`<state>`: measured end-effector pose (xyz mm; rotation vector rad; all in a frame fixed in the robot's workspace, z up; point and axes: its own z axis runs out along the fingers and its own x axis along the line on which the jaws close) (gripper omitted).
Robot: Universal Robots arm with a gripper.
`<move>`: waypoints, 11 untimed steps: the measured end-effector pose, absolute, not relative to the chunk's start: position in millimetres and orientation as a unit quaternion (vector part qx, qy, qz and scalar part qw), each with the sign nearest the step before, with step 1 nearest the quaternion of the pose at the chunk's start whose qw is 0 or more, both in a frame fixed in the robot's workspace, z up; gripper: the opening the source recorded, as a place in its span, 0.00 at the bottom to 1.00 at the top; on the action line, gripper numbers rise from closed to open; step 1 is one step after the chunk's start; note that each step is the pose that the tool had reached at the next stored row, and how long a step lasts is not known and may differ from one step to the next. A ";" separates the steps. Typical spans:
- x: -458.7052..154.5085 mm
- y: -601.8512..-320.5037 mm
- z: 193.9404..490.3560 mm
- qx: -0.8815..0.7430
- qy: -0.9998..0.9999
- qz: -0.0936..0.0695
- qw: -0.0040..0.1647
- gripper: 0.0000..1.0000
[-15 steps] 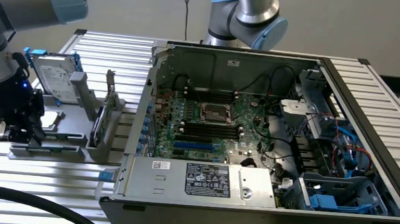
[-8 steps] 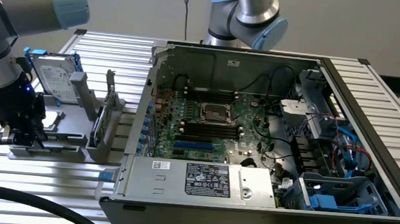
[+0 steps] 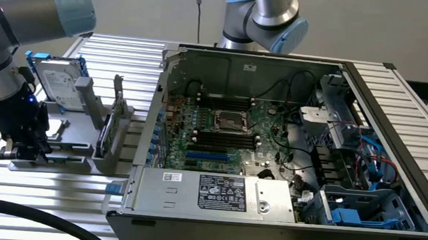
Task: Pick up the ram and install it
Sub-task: 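Pick up the ram and move it above insertion slot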
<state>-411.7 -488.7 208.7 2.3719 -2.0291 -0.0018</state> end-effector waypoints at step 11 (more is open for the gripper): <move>-411.4 -491.1 203.0 0.757 -0.653 -0.011 -0.003 0.31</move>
